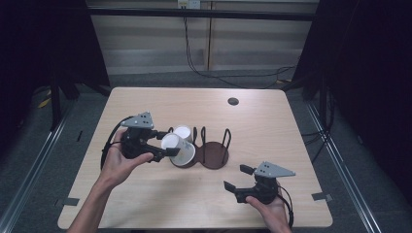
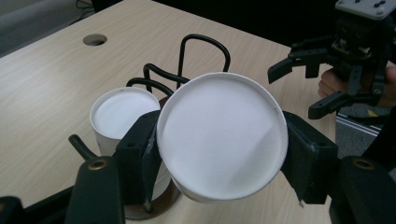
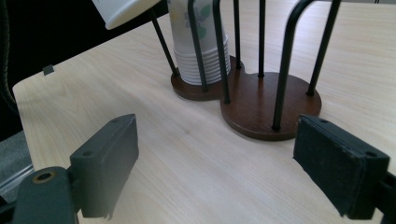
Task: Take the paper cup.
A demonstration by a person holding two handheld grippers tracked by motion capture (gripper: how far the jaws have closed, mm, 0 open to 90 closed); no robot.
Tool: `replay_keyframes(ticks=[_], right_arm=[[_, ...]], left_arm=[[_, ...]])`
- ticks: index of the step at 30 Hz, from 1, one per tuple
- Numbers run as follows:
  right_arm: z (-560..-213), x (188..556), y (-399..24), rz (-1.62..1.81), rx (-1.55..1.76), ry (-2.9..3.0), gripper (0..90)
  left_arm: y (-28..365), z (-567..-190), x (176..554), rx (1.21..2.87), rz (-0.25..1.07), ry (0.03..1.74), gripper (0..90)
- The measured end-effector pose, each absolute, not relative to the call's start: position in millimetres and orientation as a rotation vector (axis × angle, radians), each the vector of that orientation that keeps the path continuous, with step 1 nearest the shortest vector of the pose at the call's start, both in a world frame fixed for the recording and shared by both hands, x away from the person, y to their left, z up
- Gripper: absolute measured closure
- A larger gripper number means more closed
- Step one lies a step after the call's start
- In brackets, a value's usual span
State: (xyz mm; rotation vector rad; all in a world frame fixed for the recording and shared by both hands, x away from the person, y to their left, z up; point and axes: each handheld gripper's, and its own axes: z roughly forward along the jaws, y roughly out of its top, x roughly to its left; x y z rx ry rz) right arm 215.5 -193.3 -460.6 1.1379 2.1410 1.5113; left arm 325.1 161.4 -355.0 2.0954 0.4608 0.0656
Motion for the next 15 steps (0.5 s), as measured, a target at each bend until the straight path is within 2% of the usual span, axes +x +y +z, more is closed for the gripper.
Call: replay_keyframes(ticks=[15], right_arm=[[-425,234,-171,1.557,0.996,2.194,13.9]], left_arm=[[158,-362,312,2.062,0.041,0.419,36.2]])
